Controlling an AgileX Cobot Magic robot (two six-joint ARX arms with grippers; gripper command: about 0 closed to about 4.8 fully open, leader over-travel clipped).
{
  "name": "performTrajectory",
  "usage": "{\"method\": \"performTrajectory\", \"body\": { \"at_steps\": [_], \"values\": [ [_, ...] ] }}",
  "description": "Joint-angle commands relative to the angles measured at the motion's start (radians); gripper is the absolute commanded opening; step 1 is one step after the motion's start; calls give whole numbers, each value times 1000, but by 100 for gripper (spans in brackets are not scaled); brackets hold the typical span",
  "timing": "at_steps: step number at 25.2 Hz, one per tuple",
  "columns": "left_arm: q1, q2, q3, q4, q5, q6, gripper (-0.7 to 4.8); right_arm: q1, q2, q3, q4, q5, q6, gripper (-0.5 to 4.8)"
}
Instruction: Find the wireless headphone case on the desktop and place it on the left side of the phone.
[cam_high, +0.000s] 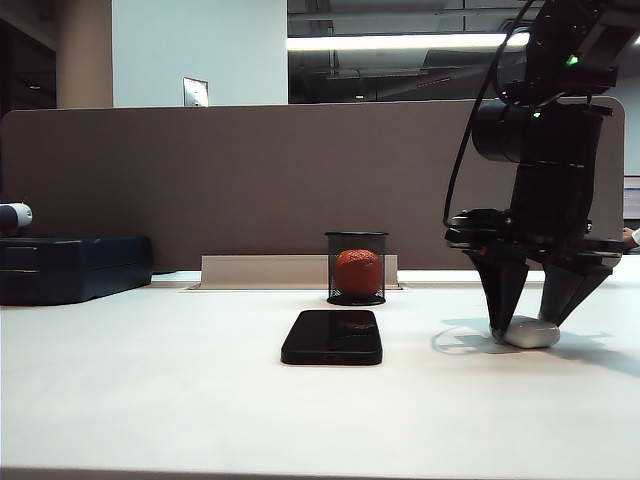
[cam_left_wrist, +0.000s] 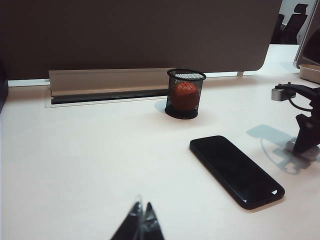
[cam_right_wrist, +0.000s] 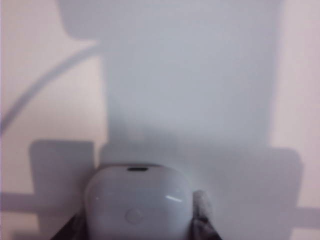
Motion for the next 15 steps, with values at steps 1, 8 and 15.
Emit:
{"method": "performTrajectory", "body": {
  "at_steps": [1, 8, 15],
  "values": [
    [-1, 1, 3, 13, -3, 4, -5, 3, 19, -14, -22, -27, 6, 205],
    [-1, 1, 3, 13, -3, 4, -5, 3, 10, 0, -79, -32, 6, 156],
    [-1, 0, 3, 13, -3, 4, -5, 3, -49, 1, -75, -35, 6, 156]
  ]
}}
